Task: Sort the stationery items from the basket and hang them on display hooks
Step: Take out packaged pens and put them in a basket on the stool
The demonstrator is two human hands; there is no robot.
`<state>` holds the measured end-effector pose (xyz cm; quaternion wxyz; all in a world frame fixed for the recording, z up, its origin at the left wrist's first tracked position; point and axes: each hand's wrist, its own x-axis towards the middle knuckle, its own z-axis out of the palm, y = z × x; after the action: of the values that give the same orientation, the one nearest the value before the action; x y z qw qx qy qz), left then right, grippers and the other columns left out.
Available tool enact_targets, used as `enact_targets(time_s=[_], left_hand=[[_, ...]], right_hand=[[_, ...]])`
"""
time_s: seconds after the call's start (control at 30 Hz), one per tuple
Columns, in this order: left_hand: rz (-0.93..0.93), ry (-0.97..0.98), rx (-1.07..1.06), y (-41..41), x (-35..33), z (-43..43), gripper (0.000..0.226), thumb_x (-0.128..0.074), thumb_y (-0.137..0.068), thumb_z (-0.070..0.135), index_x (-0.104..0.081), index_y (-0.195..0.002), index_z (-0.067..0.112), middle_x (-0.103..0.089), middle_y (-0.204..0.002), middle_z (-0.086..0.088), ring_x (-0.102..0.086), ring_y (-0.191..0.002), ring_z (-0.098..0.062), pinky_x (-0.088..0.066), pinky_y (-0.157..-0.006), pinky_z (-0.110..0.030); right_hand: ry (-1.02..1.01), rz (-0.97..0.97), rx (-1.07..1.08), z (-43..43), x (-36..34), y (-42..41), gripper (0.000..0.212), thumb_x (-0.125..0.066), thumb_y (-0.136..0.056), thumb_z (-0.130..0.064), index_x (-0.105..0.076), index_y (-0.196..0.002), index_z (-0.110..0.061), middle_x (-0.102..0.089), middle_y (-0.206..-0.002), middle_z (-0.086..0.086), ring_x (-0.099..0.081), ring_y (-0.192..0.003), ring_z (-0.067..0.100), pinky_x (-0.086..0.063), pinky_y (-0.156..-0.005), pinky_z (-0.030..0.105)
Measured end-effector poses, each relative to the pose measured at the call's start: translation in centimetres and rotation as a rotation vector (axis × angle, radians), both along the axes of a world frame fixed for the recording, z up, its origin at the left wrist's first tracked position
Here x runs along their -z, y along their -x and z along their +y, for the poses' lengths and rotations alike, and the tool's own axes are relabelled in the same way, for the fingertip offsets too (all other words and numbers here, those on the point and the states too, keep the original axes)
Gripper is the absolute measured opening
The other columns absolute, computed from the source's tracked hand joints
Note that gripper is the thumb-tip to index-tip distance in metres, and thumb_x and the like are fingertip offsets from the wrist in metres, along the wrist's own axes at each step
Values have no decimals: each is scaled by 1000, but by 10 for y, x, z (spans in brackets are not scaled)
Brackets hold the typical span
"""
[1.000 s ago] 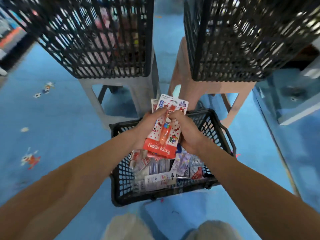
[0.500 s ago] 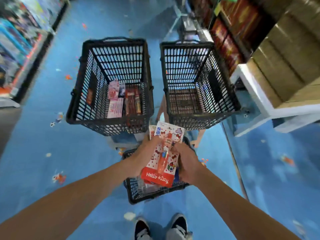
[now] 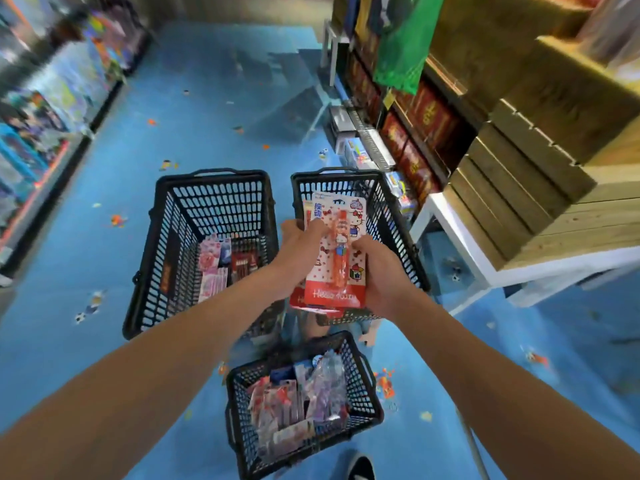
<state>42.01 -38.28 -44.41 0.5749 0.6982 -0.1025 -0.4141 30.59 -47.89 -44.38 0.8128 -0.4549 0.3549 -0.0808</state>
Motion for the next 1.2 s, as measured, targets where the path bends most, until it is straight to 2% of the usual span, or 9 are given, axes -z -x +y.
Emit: enact_targets(time_s=[0.2,0.33,0.5,0.6,0.7,0.8,0.93,1.07,1.2], left_hand=[[-109,-93,70,-21,44,-79,28,-50,-100,45,-55,-118,24,-70,-112,-11,-76,-87,-26,-61,-73,-40],[-28,-116,39,-30,104,-120,23,-48,-107,38,-65,-107,24,-79,-86,3,-75,-68,-7,-54,-47,-20],[57,-252,-130,-38,190,-161,22,-46,-108,36,-53,-122,20,-68,-102,0,-72,-69,-9,-47,-37,-16],[121,-343,-185,-44,239,-171,31,-45,-107,37,-49,-131,18,-71,-102,-8,-76,-65,-20,-52,-42,-23],[114,-485,-210,-48,284,-171,27,-45,-105,35,-50,-126,20,-70,-99,-10,-74,-59,-23,-54,-46,-29],[60,-588,-190,-48,321,-169,36,-43,-103,35,-51,-135,19,-68,-120,-11,-71,-91,-30,-60,-78,-41],[3,-702,-170,-49,344,-173,43,-41,-107,28,-41,-144,7,-60,-130,-15,-61,-89,-25,-44,-80,-30],[86,-724,-150,-52,353,-179,52,-44,-108,30,-32,-150,3,-60,-125,-17,-64,-106,-34,-54,-93,-43],[23,-717,-85,-57,359,-180,39,-45,-107,25,-51,-142,10,-61,-137,-14,-61,-120,-33,-53,-102,-45]], right_hand=[[7,43,37,-73,41,-19,34,-49,-99,-12,-62,-130,-15,-69,-126,21,-68,-115,42,-52,-99,63],[43,130,-24,-127,101,-42,38,-46,-99,-6,-67,-124,-26,-72,-121,15,-67,-116,37,-57,-92,61],[10,285,-193,-172,184,-71,26,-48,-102,-8,-65,-115,-24,-77,-103,12,-76,-92,28,-64,-69,45],[-24,362,-260,-181,235,-86,21,-54,-101,-9,-64,-117,-17,-79,-96,11,-78,-82,26,-63,-62,39],[-50,498,-292,-179,280,-99,29,-45,-102,-3,-58,-128,-5,-71,-116,25,-73,-100,40,-60,-86,59],[-48,579,-356,-174,310,-106,30,-43,-102,0,-56,-129,0,-70,-116,28,-72,-99,42,-60,-85,57],[23,641,-471,-177,341,-114,32,-43,-105,-6,-50,-134,4,-68,-117,27,-71,-102,41,-58,-90,57],[47,614,-577,-180,351,-117,21,-49,-106,-15,-63,-99,-1,-70,-107,25,-66,-100,36,-51,-101,57],[96,607,-566,-188,361,-119,12,-58,-100,-8,-64,-90,-10,-71,-97,13,-66,-85,26,-55,-84,42]])
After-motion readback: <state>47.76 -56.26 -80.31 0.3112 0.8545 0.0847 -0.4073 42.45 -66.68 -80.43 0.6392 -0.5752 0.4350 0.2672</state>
